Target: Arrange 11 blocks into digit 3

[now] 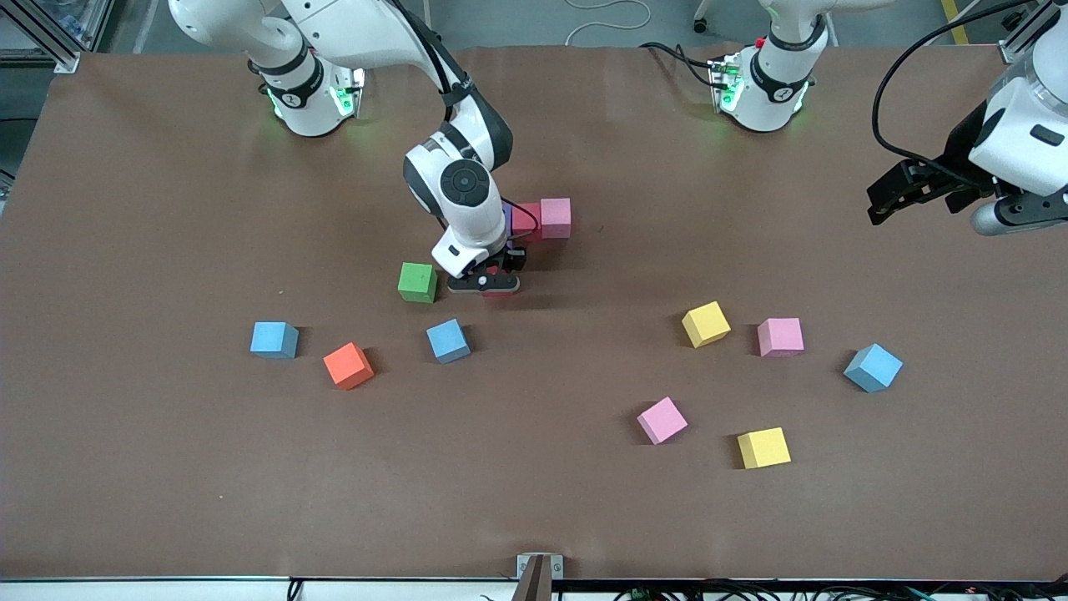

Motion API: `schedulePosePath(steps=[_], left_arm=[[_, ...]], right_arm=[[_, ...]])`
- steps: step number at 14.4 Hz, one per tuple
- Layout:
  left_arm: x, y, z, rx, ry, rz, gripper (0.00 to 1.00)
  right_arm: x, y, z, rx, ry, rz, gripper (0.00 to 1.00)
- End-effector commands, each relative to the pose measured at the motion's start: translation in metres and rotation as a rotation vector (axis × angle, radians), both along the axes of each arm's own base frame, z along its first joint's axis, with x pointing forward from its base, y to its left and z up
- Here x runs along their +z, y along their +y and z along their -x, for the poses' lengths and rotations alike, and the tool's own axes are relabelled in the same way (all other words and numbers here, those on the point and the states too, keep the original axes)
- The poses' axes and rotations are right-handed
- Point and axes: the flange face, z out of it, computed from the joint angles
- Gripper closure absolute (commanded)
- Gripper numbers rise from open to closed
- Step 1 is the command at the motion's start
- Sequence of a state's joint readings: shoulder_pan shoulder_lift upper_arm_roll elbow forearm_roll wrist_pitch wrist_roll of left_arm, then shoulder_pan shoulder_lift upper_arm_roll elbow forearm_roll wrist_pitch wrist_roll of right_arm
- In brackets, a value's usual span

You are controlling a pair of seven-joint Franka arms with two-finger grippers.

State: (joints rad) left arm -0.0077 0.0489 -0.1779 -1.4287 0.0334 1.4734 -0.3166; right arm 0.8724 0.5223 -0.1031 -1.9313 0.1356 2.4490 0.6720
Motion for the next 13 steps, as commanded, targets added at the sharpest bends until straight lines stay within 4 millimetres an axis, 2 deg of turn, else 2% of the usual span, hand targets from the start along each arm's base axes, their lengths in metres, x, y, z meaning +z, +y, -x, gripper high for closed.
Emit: schedulePosePath(steps=[1, 4, 10, 11, 12, 13], left_arm=[[0.0055, 0.0022, 0.0006, -0.003, -0.015, -0.017, 0.00], [0.0083, 0.0024, 0.0032, -0.003, -0.015, -0.018, 0.00], [0.0085, 0.0004, 0.0058, -0.037, -0.001, -0.014, 0.00], [0.0085, 0.0001, 0.0058, -0.048, 0.000, -0.011, 0.00], [0.0085, -0.0011, 0.0061, -0.060, 0.001, -0.008, 0.00], [0.0085, -0.0036, 0.0065, -0.068, 0.001, -0.008, 0.00]], right_arm=[[0.0008, -0.0051, 0.0138, -0.007, 0.007, 0.000, 0.91], [0.0006, -0.0052, 0.0140, -0.010, 0.008, 0.001, 0.90], [0.0000, -0.0046, 0.0135, -0.010, 0.008, 0.001, 0.75], [-0.0004, -0.0044, 0.0132, -0.011, 0.008, 0.001, 0.47], [-0.0001, -0.0030, 0.0133, -0.012, 0.008, -0.001, 0.00], [0.0003, -0.0034, 0.0124, -0.016, 0.008, -0.001, 0.00]])
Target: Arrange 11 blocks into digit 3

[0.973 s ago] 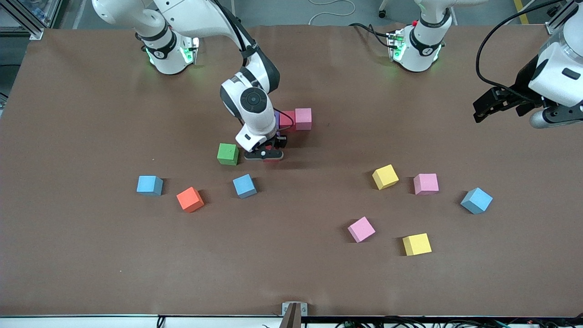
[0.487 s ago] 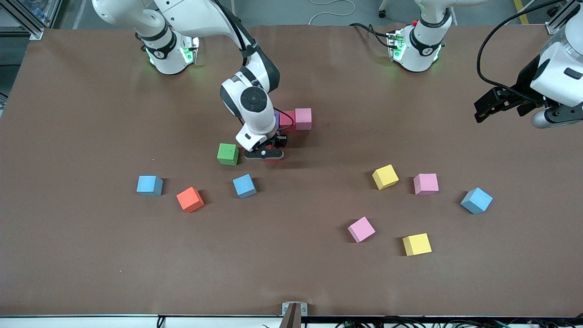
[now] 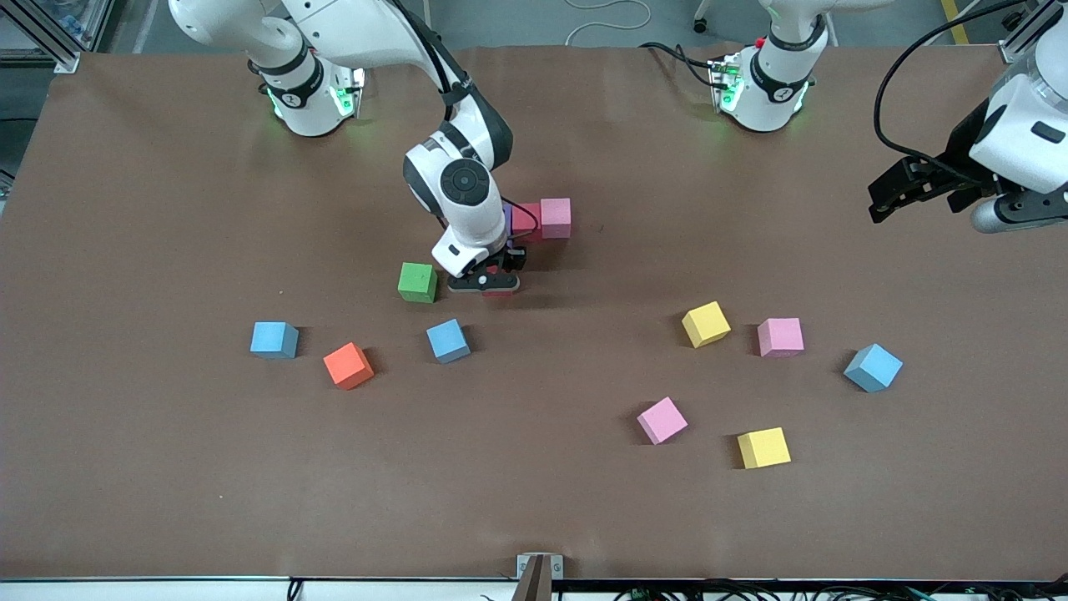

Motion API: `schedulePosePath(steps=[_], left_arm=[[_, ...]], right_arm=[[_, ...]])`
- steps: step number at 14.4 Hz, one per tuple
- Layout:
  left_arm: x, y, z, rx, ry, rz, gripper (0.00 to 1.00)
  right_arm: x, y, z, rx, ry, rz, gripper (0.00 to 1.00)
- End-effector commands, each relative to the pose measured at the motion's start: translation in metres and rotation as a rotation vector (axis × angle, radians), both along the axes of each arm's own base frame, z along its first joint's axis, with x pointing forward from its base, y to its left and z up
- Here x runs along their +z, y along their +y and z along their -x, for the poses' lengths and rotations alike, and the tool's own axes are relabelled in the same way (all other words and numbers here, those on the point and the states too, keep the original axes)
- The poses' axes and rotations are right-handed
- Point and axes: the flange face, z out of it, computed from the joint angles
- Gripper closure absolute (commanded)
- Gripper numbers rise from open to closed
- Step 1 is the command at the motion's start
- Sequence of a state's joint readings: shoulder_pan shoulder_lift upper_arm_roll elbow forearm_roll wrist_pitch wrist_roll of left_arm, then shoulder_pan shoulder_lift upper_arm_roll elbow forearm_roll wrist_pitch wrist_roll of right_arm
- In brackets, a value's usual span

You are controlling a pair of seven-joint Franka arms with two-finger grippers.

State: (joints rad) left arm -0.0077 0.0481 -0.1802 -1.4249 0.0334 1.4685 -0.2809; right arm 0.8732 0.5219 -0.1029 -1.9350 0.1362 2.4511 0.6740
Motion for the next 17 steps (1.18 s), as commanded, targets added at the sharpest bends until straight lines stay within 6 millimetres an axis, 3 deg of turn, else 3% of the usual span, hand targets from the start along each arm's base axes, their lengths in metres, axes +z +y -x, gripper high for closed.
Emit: schedulePosePath(steps=[1, 5, 11, 13, 17], left_arm=[[0.007, -0.012, 0.007, -0.048, -0.001, -0.008, 0.00], [0.006, -0.023, 0.009, -0.072, 0.000, -0.008, 0.00], [0.002, -0.024, 0.007, -0.099, 0.006, -0.007, 0.00], [0.002, -0.026, 0.007, -0.104, 0.004, -0.007, 0.00], [0.002, -0.026, 0.007, -0.109, 0.003, -0.005, 0.00]], right_arm=[[0.001, -0.003, 0.011, -0.015, 0.007, -0.002, 0.00], [0.003, -0.001, 0.011, -0.030, 0.004, -0.005, 0.00], [0.015, 0.003, 0.007, -0.043, -0.001, -0.014, 0.00], [0.024, 0.003, 0.003, -0.042, -0.002, -0.018, 0.00], [0.066, -0.013, -0.025, -0.038, 0.027, -0.015, 0.00]])
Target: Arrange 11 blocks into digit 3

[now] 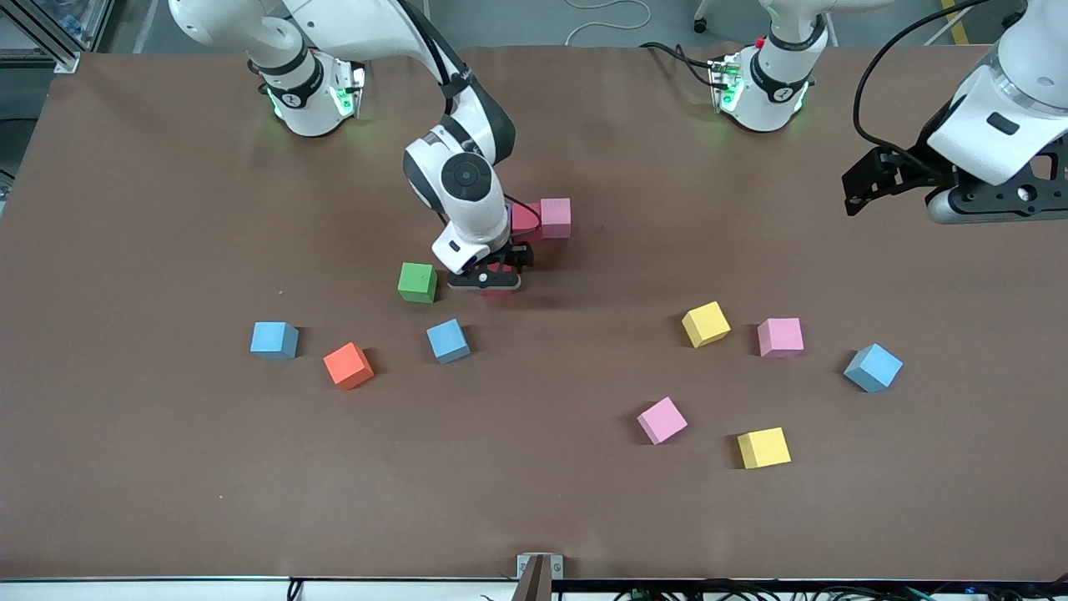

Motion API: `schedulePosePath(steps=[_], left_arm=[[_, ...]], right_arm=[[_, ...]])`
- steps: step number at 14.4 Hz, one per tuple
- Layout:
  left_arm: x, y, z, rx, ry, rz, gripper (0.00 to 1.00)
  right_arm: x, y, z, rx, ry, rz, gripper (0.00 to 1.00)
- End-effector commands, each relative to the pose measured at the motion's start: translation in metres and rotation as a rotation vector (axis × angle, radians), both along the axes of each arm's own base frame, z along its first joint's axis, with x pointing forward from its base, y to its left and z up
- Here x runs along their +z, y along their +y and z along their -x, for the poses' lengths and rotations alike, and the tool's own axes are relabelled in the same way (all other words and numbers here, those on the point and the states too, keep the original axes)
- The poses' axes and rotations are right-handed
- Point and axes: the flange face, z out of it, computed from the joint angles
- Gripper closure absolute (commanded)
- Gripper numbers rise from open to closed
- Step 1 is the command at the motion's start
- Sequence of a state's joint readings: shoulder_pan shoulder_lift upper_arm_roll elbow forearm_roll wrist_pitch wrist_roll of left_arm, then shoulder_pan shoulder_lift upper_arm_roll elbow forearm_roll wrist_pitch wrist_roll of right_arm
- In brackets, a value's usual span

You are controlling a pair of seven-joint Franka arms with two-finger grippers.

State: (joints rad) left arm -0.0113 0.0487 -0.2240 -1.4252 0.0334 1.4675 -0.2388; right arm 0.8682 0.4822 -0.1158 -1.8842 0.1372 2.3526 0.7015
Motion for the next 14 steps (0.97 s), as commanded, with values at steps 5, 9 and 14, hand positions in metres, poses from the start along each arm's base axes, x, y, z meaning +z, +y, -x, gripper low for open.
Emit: schedulePosePath(steps=[5, 9, 14], left_arm=[[0.002, -0.001, 0.001, -0.053, 0.000, -0.006, 0.00], [0.002, -0.001, 0.001, -0.053, 0.000, -0.006, 0.00], [0.003, 0.006, 0.000, -0.087, 0.001, -0.008, 0.00]], right_arm=[[0.076, -0.073, -0.057, -0.091, 0.012, -0.032, 0.00], [0.095, -0.130, -0.091, -0.192, 0.040, -0.020, 0.00], [0.168, -0.189, -0.133, -0.280, 0.095, 0.002, 0.00]])
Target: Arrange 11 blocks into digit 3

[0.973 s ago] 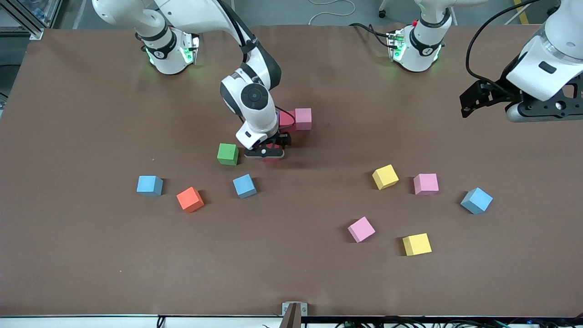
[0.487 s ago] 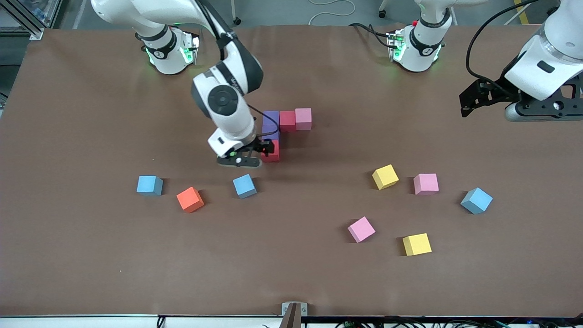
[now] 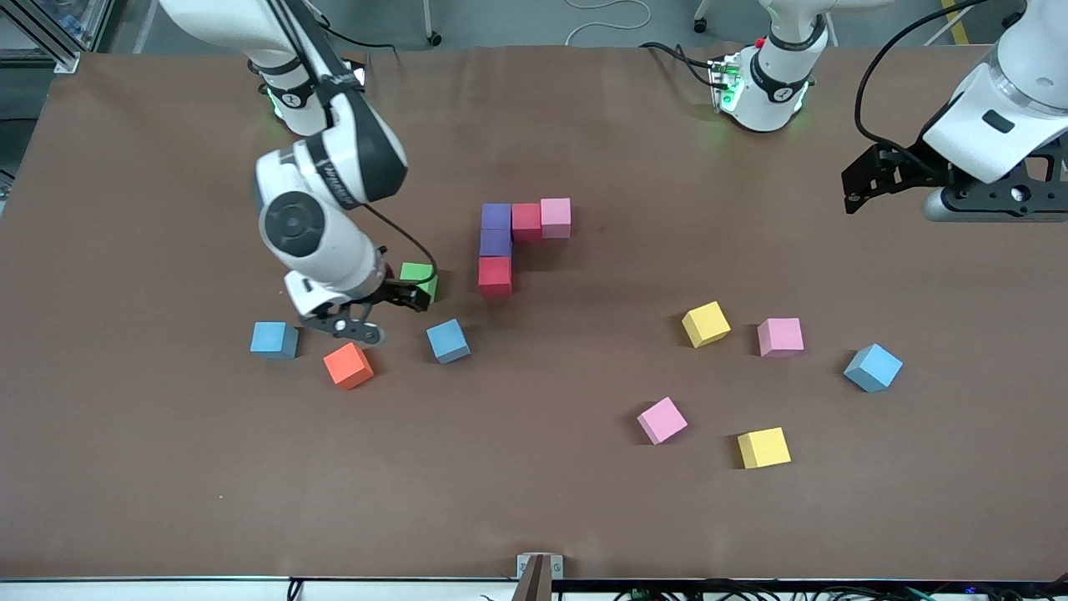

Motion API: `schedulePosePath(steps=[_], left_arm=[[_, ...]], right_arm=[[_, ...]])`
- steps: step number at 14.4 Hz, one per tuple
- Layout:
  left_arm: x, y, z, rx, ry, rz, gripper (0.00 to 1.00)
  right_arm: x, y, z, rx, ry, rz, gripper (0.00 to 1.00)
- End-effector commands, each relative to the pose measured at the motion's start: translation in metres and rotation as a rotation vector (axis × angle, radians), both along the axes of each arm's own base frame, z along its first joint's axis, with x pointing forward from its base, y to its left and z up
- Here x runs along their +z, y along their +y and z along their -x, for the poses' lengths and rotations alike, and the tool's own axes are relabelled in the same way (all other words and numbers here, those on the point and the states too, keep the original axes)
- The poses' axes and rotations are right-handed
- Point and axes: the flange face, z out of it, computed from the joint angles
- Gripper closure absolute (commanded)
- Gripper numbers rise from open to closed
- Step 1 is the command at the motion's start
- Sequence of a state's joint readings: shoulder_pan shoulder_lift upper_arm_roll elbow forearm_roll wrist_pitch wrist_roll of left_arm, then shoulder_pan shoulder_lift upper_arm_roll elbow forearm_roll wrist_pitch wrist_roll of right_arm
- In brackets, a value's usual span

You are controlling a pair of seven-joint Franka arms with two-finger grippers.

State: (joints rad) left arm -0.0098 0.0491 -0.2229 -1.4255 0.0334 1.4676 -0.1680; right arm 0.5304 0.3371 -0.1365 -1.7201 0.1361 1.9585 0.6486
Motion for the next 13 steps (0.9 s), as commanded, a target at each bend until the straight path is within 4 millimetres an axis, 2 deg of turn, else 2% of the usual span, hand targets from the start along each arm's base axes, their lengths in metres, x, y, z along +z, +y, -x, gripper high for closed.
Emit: schedulePosePath(steps=[1, 2, 6, 8, 13], left_arm=[[0.004, 0.006, 0.001, -0.017, -0.004, -0.011, 0.00], [0.007, 0.009, 0.002, -0.012, -0.008, -0.010, 0.00], [0.008, 0.007, 0.004, -0.007, -0.005, -0.015, 0.00], [0.006, 0.007, 0.005, -0.008, 0.006, -0.023, 0.00], [0.012, 0.021, 0.008, 0.019, 0.006, -0.024, 0.00]], right_arm=[[0.044, -0.016, -0.014, -0.016, 0.005, -0.006, 0.00], [0.049, -0.021, -0.016, -0.024, 0.002, -0.008, 0.00], [0.064, -0.021, -0.018, 0.010, -0.021, 0.055, 0.00], [0.064, -0.015, -0.016, 0.022, -0.026, 0.056, 0.00], [0.068, -0.004, -0.014, 0.038, -0.036, 0.051, 0.00]])
